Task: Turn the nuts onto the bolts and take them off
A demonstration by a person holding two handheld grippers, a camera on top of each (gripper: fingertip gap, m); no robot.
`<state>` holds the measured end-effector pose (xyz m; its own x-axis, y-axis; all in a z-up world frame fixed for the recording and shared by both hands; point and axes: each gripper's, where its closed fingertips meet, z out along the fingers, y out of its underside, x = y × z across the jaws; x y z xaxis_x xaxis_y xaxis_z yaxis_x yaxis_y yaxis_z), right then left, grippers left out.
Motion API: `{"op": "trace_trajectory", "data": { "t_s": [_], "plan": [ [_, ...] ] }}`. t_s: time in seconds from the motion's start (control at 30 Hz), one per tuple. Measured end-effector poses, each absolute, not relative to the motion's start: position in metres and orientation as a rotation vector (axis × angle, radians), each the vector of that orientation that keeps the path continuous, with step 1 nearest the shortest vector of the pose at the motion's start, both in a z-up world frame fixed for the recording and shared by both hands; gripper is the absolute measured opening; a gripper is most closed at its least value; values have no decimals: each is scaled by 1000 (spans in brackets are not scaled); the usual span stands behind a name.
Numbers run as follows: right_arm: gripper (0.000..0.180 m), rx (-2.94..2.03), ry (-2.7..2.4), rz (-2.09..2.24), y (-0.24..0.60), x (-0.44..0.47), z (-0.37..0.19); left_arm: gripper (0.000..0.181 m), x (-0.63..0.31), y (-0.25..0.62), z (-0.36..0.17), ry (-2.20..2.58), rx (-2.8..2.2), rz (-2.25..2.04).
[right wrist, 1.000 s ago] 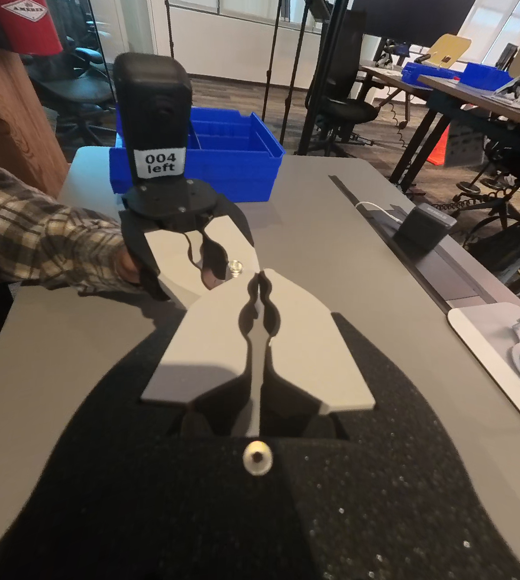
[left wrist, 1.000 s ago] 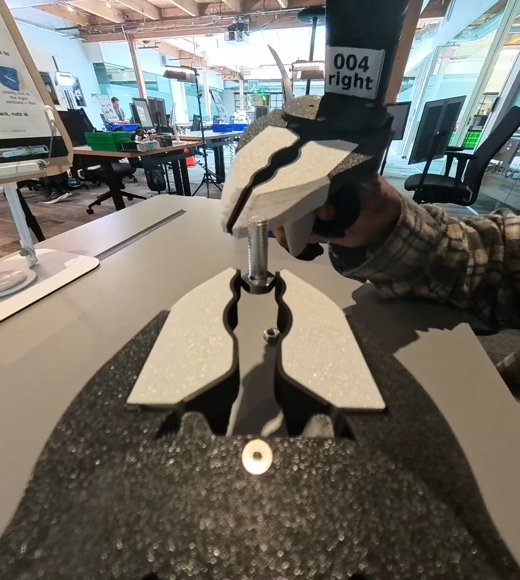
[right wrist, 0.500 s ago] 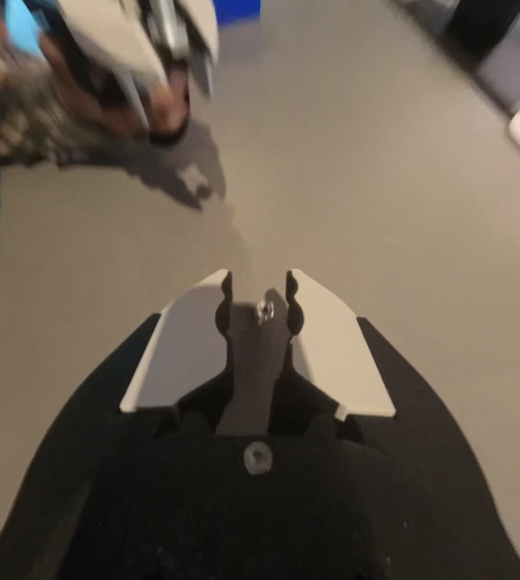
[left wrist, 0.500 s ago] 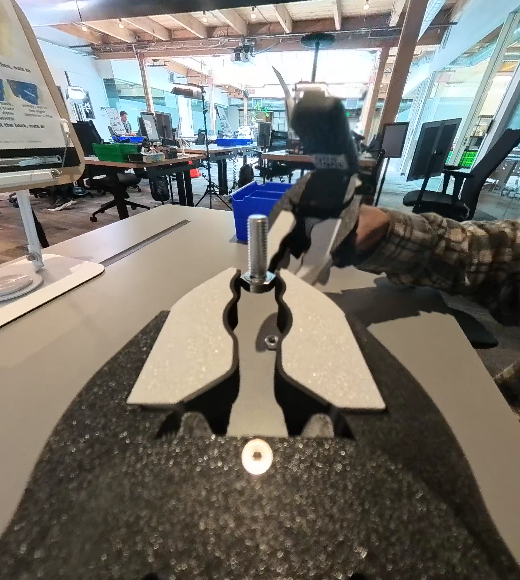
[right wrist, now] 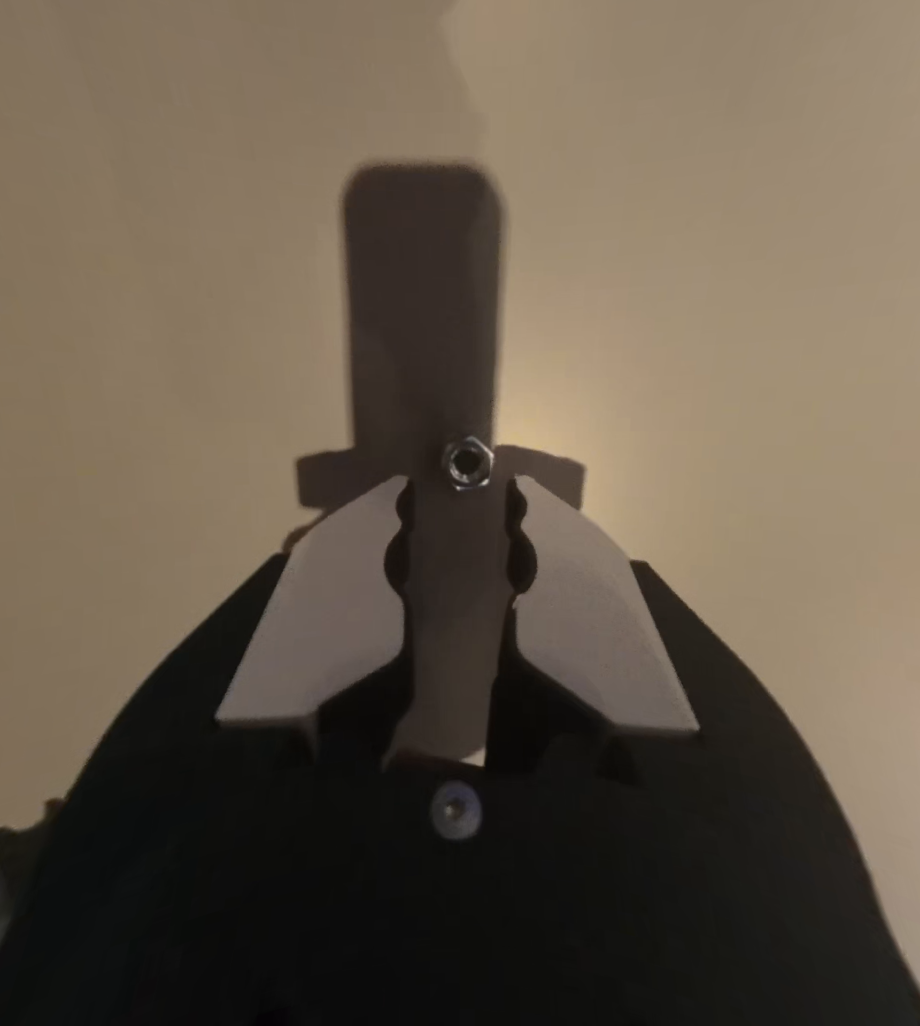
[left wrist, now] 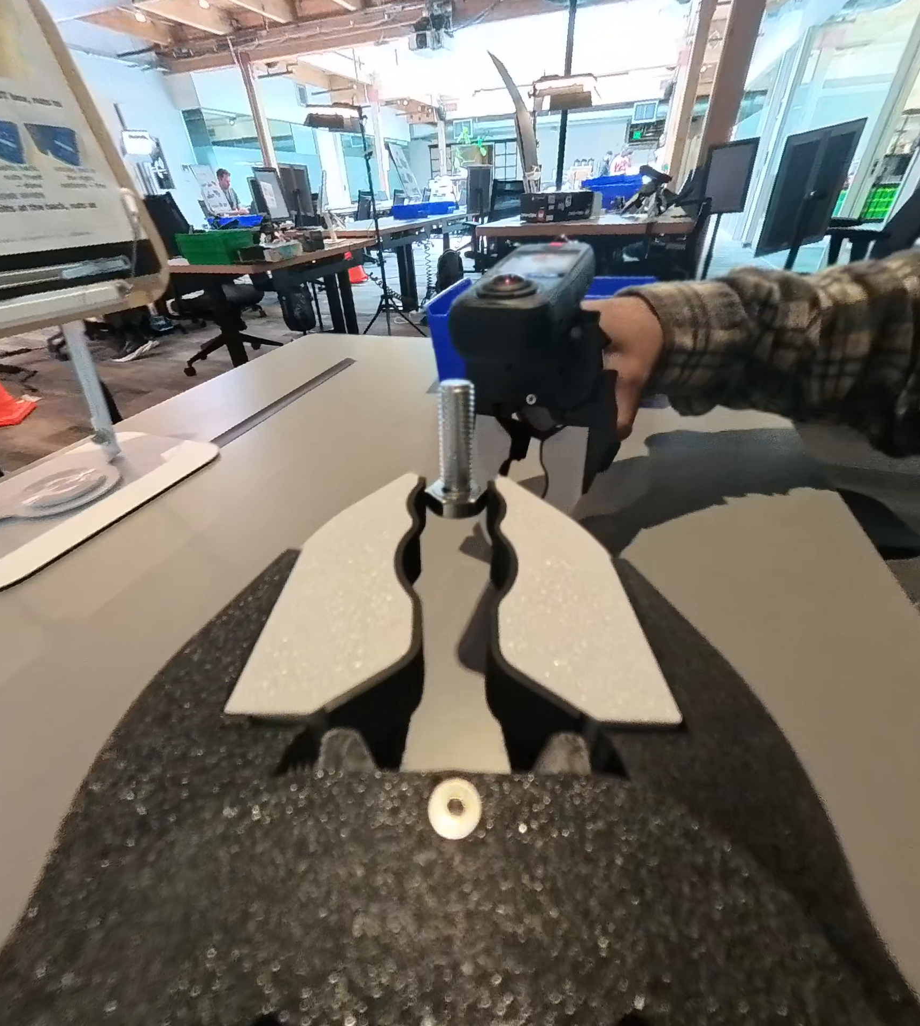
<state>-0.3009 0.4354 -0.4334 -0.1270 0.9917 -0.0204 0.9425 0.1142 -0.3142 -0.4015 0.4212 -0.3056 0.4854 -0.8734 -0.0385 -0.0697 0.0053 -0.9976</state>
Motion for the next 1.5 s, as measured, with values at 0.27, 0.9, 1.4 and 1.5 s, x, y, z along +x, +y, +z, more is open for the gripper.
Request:
{"op": "trace_trajectory", "data": {
  "t_s": [0.27, 0.9, 1.4, 1.5],
  "plan": [
    [18, -1958, -2254, 330, 439, -309, -440, 20, -417, 428, -304, 842, -1442, -786],
    [18, -1611, -2088, 660, 407, -393, -265, 20, -394, 415, -315, 909, -1469, -791],
    [17, -1680, -2239, 555, 403, -398, -285, 20, -391, 413, -317, 955, -1486, -714],
    [17, -1712, -2287, 509, 402, -394, -290, 20, -389, 413, -321, 996, -1502, -636]
  ]
}}
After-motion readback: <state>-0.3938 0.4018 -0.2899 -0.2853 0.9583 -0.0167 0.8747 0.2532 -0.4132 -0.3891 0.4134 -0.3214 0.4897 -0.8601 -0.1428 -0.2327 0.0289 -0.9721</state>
